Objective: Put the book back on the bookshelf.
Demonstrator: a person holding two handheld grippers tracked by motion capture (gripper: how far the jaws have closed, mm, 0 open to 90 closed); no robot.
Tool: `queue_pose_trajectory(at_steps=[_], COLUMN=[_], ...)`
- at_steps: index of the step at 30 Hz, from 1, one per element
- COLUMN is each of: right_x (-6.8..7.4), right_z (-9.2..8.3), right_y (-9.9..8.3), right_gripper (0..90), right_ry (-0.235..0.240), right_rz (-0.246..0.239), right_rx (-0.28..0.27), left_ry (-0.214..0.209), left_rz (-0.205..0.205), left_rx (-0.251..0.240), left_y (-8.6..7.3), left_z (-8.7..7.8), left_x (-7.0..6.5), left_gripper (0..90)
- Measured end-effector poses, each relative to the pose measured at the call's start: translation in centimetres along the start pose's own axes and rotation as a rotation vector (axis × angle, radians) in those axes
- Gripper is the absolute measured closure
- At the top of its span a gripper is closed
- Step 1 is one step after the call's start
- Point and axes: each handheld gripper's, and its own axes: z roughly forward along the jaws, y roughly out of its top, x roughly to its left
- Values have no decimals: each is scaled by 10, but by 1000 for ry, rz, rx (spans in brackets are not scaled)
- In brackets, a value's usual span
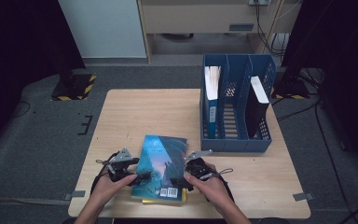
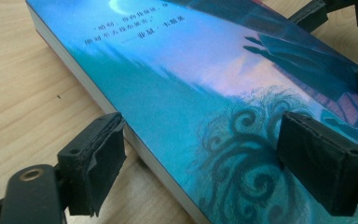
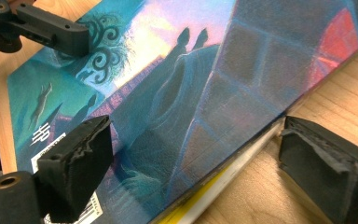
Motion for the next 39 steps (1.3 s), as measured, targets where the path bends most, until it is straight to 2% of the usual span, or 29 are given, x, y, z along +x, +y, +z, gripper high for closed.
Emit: queue_pose_trajectory(at_steps=[4, 5, 17, 22, 24, 25, 26, 30, 37, 39], right_x=[-3, -5, -8, -8, -8, -8, -7, -4, -2, -1], right_z=[0, 1, 3, 2, -1, -1, -6, -7, 5, 9], right_y=[-1, -2, -1, 0, 3, 3, 7, 12, 19, 21], right_gripper=[124, 121, 82, 115, 192, 192, 254, 256, 262, 261], right_ry=[17, 34, 64, 51, 43, 43, 39, 39, 49, 49], right_rz=[21, 43, 48, 49, 53, 53, 53, 47, 72, 66], right_rx=[3, 3, -4, 0, -12, -12, -53, -59, -50, -49], left_ry=[-26, -30, -61, -47, -43, -40, -38, -33, -21, -21], left_rz=[-27, -29, -16, 1, 3, 3, 2, 4, 4, -1], left_rx=[9, 8, -6, 6, 12, 16, 18, 23, 33, 36], left_y=[-1, -1, 1, 3, 3, 3, 3, 3, 4, 4], left_z=[0, 1, 7, 5, 4, 3, 2, 1, 0, 0], left_x=[3, 4, 7, 5, 5, 5, 6, 6, 5, 5], left_gripper=[146, 146, 146, 147, 147, 147, 148, 149, 149, 149])
